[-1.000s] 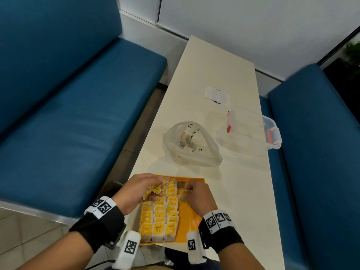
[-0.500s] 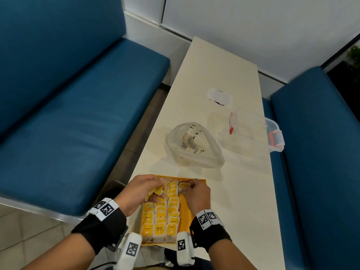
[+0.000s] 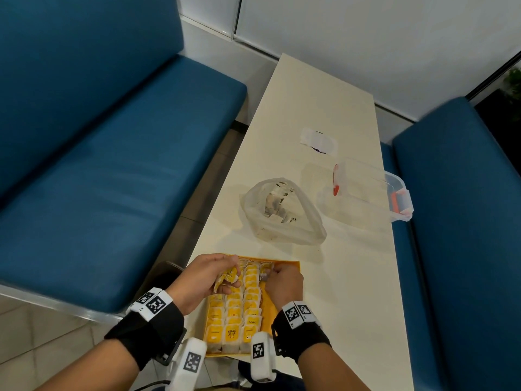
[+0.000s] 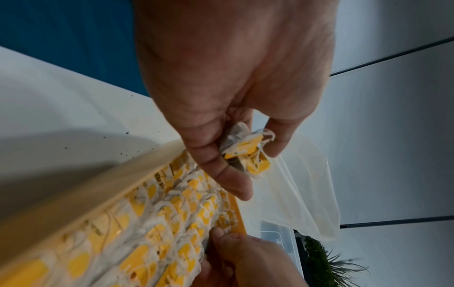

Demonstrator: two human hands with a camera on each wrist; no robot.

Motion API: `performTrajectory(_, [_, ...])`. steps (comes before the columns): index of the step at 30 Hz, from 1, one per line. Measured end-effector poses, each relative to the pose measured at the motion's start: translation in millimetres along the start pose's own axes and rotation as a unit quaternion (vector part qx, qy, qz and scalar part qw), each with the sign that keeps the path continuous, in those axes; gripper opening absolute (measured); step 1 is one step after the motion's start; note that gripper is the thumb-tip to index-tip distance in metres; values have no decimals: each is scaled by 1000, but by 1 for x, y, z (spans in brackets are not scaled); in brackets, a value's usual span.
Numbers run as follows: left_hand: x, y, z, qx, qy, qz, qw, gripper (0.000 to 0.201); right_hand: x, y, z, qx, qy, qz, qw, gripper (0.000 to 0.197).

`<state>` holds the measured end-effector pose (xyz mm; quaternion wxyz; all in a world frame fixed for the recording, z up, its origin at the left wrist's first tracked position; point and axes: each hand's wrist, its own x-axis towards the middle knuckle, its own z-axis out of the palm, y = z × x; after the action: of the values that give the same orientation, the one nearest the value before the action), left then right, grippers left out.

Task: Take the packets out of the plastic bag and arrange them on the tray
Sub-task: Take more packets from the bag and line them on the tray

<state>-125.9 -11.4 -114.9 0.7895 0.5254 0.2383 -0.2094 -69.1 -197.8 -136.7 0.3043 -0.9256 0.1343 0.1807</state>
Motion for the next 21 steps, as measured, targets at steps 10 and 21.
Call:
performTrajectory(10, [-3, 10, -2, -91, -15, -42, 995, 45, -3, -2, -14, 18, -51, 3, 999, 12])
performTrajectory(21, [-5, 18, 10, -173, -87, -70, 978, 37, -49, -27, -50, -19, -100, -374, 922, 50])
